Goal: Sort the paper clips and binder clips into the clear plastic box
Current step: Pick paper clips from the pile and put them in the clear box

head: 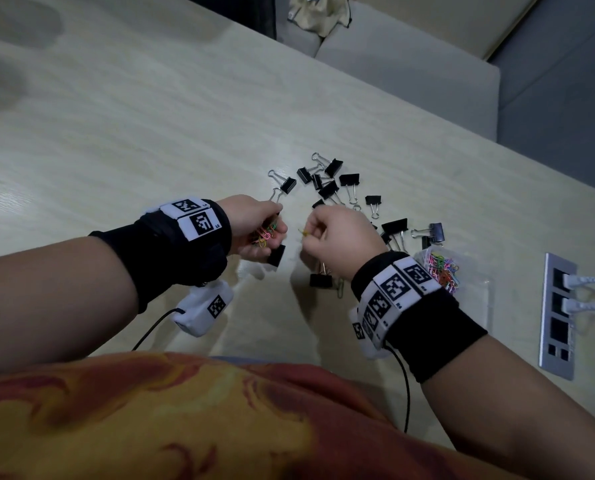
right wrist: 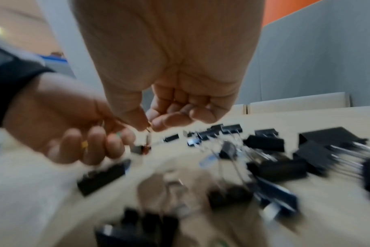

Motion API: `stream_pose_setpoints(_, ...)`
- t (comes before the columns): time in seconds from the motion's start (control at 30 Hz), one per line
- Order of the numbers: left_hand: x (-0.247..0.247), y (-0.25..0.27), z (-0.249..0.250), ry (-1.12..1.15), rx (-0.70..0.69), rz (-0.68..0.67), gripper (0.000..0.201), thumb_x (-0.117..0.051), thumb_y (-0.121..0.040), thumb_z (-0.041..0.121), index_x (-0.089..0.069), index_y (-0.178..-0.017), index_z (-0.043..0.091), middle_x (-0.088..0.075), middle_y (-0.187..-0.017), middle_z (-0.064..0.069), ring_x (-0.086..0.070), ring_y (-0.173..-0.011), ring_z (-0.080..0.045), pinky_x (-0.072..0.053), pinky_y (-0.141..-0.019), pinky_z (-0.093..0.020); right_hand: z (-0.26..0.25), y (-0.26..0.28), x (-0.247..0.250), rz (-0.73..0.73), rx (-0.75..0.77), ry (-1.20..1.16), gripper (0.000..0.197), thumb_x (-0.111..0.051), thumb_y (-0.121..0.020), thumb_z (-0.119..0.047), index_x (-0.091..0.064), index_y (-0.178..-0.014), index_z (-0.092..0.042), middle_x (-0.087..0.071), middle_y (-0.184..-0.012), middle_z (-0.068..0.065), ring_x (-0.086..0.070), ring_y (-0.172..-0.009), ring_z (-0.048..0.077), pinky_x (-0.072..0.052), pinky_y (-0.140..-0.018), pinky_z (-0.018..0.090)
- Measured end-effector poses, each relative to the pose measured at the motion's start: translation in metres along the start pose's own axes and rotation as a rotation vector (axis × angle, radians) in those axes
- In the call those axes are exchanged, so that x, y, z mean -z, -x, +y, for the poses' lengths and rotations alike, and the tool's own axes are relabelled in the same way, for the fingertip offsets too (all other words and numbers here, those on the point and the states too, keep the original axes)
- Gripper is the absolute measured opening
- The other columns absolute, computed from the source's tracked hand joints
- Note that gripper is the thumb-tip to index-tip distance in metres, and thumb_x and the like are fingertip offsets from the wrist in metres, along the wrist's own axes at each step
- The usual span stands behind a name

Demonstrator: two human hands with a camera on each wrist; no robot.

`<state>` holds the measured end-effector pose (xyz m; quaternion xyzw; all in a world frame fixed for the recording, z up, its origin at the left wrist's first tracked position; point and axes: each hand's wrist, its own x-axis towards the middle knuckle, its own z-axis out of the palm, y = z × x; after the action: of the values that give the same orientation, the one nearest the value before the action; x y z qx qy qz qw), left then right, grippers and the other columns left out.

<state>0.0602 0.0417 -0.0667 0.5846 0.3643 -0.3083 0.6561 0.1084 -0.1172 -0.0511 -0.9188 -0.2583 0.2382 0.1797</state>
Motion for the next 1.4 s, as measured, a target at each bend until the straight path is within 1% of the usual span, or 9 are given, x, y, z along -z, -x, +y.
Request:
stream_pose_setpoints(0.13, -0.006, 0.001, 0.001, 0.055, -0.020, -0.058, 0.039, -0.038, -0.098, 0.043, -0.058, -0.089, 0.010, -0.060, -0.064, -0.007, -0.062, -0.049, -0.011, -0.054, -0.047, -0.019, -0.021, -0.003, 0.003, 0.013, 0.090, -0.262, 0.010, -0.067, -0.080, -0.019, -0.066, -0.089, -0.024, -0.066, -0.076, -0.009, -0.061, -0.068, 0.004, -0.048, -0.070, 0.020)
stream_pose_setpoints(0.23, -0.002, 0.001, 0.002, 0.075, -0.016, -0.050, 0.037, -0.041, -0.097, 0.044, -0.056, -0.081, 0.014, -0.057, -0.057, -0.003, -0.055, -0.045, -0.010, -0.051, -0.044, -0.017, -0.021, -0.010, -0.001, 0.099, 0.073, -0.307, 0.014, -0.060, -0.085, -0.015, -0.067, -0.094, -0.023, -0.065, -0.079, -0.012, -0.060, -0.068, 0.000, -0.046, -0.069, 0.016)
stream_pose_setpoints(0.37, 0.015, 0.000, 0.002, 0.118, 0.019, 0.006, 0.036, -0.044, -0.096, 0.042, -0.052, -0.072, 0.017, -0.053, -0.050, 0.000, -0.046, -0.051, -0.015, -0.048, -0.040, -0.016, -0.015, -0.020, -0.009, -0.022, 0.110, 0.074, 0.024, -0.050, -0.091, -0.015, -0.065, -0.107, -0.024, -0.062, -0.105, 0.000, -0.058, -0.096, 0.019, -0.045, -0.084, 0.030)
stream_pose_setpoints(0.5, 0.024, 0.001, 0.003, 0.152, -0.001, 0.035, 0.034, -0.046, -0.096, 0.039, -0.054, -0.072, 0.015, -0.056, -0.056, -0.002, -0.051, -0.040, -0.010, -0.049, -0.043, -0.018, -0.011, -0.022, -0.029, -0.183, 0.294, 0.331, 0.043, -0.055, -0.088, -0.014, -0.053, -0.123, -0.039, -0.050, -0.109, 0.000, -0.055, -0.097, 0.024, -0.048, -0.077, 0.033)
stream_pose_setpoints(0.67, 0.024, 0.001, 0.003, 0.128, 0.006, 0.027, 0.034, -0.048, -0.094, 0.042, -0.055, -0.071, 0.017, -0.056, -0.066, -0.003, -0.053, -0.052, -0.012, -0.052, -0.052, -0.021, 0.001, -0.019, -0.036, -0.127, 0.384, 0.461, 0.030, -0.053, -0.090, -0.010, -0.060, -0.118, -0.018, -0.053, -0.111, 0.004, -0.055, -0.101, 0.026, -0.052, -0.075, 0.037)
stream_pose_setpoints(0.87, 0.013, 0.004, 0.003, 0.100, 0.012, 0.020, 0.033, -0.048, -0.094, 0.040, -0.053, -0.072, 0.017, -0.056, -0.066, -0.004, -0.055, -0.043, -0.010, -0.049, -0.042, -0.016, 0.012, -0.005, -0.036, -0.029, 0.224, 0.490, 0.018, -0.049, -0.094, -0.015, -0.058, -0.108, -0.009, -0.055, -0.105, 0.010, -0.058, -0.094, 0.031, -0.040, -0.064, 0.033)
stream_pose_setpoints(1.07, -0.002, 0.008, 0.001, 0.036, 0.026, -0.014, 0.033, -0.045, -0.096, 0.038, -0.051, -0.071, 0.017, -0.055, -0.059, -0.002, -0.050, -0.036, -0.009, -0.047, -0.040, -0.014, 0.022, 0.001, -0.028, -0.066, 0.076, 0.523, 0.023, -0.044, -0.096, -0.014, -0.050, -0.117, -0.007, -0.053, -0.116, 0.011, -0.057, -0.103, 0.030, -0.037, -0.069, 0.033)
stream_pose_setpoints(1.23, -0.013, 0.009, 0.000, -0.004, 0.020, -0.031, 0.032, -0.044, -0.096, 0.038, -0.051, -0.073, 0.017, -0.054, -0.047, 0.000, -0.054, -0.058, -0.015, -0.046, -0.040, -0.014, 0.025, 0.009, -0.026, -0.097, 0.004, 0.529, 0.027, -0.038, -0.096, -0.018, -0.051, -0.116, -0.006, -0.054, -0.118, 0.013, -0.056, -0.106, 0.033, -0.043, -0.079, 0.039)
stream_pose_setpoints(1.4, -0.025, 0.005, 0.000, -0.035, 0.003, -0.068, 0.036, -0.040, -0.098, 0.042, -0.056, -0.080, 0.015, -0.056, -0.051, 0.000, -0.054, -0.049, -0.012, -0.054, -0.047, -0.021, 0.017, 0.021, -0.002, 0.056, 0.001, 0.154, 0.014, -0.044, -0.092, -0.026, -0.054, -0.088, -0.017, -0.060, -0.093, 0.004, -0.055, -0.077, 0.022, -0.043, -0.067, 0.033)
